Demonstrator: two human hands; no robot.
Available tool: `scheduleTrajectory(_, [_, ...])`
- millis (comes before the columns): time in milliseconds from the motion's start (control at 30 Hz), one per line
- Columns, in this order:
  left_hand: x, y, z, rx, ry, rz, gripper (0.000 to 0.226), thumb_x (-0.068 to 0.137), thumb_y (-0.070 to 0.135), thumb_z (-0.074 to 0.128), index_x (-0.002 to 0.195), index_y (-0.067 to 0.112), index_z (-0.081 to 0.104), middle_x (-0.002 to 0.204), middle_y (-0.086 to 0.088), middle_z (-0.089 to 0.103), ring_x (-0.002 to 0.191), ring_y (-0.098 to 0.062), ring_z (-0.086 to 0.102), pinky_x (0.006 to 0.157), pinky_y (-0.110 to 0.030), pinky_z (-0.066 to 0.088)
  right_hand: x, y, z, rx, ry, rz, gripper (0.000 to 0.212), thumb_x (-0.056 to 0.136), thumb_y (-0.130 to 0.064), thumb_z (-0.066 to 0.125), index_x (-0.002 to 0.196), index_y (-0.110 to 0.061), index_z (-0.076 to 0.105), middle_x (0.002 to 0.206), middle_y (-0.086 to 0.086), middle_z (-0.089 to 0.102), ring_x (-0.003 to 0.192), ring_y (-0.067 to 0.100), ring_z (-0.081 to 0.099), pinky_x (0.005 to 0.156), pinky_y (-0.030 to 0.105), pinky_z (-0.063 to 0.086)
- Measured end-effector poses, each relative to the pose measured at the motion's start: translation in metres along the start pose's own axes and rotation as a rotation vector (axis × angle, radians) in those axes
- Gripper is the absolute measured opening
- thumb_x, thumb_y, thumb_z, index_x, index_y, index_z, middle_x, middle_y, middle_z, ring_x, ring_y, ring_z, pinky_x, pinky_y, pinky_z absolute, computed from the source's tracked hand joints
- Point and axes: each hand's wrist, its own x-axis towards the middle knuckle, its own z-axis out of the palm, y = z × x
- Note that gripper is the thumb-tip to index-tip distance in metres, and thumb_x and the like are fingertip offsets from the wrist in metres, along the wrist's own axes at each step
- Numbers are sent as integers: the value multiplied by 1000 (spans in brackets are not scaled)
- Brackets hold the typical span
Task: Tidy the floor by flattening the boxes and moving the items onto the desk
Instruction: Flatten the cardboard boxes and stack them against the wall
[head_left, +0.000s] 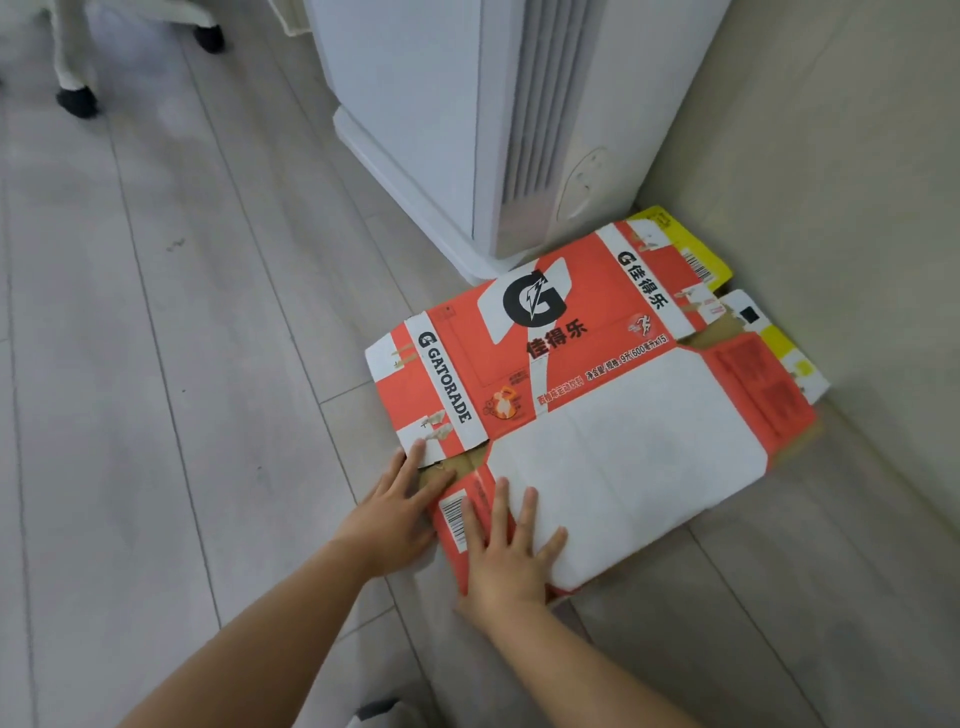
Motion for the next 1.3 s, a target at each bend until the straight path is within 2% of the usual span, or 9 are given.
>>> scheduleTrajectory(200, [35,32,-12,22,40,18,81,91,73,39,151,55,-12,160,4,-35,150,-27,-25,122,-47,17,12,50,-14,37,17,-9,110,84,-59,58,147,-33,-28,151,10,-43,134,50,-37,101,79,-6])
scheduleTrajectory(367, [69,54,-22,-15,60,19,75,96,62,47,156,48,4,162,1,-30,151,-30,-21,122,-48,17,30,94,-44,133,-63,-88,108,81,-54,60,148,-38,-23,156,-3,-35,140,42,-33,107,75,0])
scheduleTrajectory(500, [81,55,-27,19,-21,18,74,98,57,47,155,48,1,162,-2,-30,151,-36,-19,123,-51,16,38,101,-52,179,-123,-107,110,79,-49,63,147,-41,-23,155,-6,-36,139,38,-36,108,74,-2])
scheduleTrajectory(633, [77,63,-27,26,17,-55,66,99,53,38,153,53,1,163,3,-28,151,-31,-21,124,-51,3,34,102,-40,145,23,-120,93,85,-58,51,150,-41,-13,158,-4,-30,140,38,-35,110,72,-7])
scheduleTrajectory(733, [77,81,-28,32,132,-141,60,96,64,24,152,56,6,165,6,-20,148,-34,-29,120,-59,-8,29,112,-27,97,197,-117,80,87,-73,32,151,-42,-4,160,-4,-25,143,31,-32,113,67,-8])
scheduleTrajectory(900, [89,101,-29,99,220,-83,65,94,71,14,154,49,3,166,4,-19,148,-26,-30,117,-64,-12,22,131,-10,152,303,63,73,89,-75,16,150,-46,-11,160,1,-26,143,33,-32,114,64,-10])
scheduleTrajectory(1067, [117,108,-37,155,106,-67,77,88,83,14,154,48,-3,163,1,-29,147,-30,-33,118,-63,-11,29,153,-10,252,276,245,85,82,-83,18,148,-44,-21,156,5,-35,141,36,-35,116,61,-9])
scheduleTrajectory(1200, [131,111,-46,104,199,-17,79,88,80,31,149,29,21,168,-3,2,153,-34,-10,121,-61,5,43,166,-14,297,216,278,94,74,-91,20,146,-48,-22,153,5,-40,137,40,-39,115,60,-11])
scheduleTrajectory(1300, [149,115,-56,143,204,16,86,84,86,28,154,42,3,168,2,-3,152,-35,-13,120,-65,-1,55,174,-22,314,158,278,103,66,-96,24,144,-51,-25,151,3,-43,136,41,-41,114,62,-12])
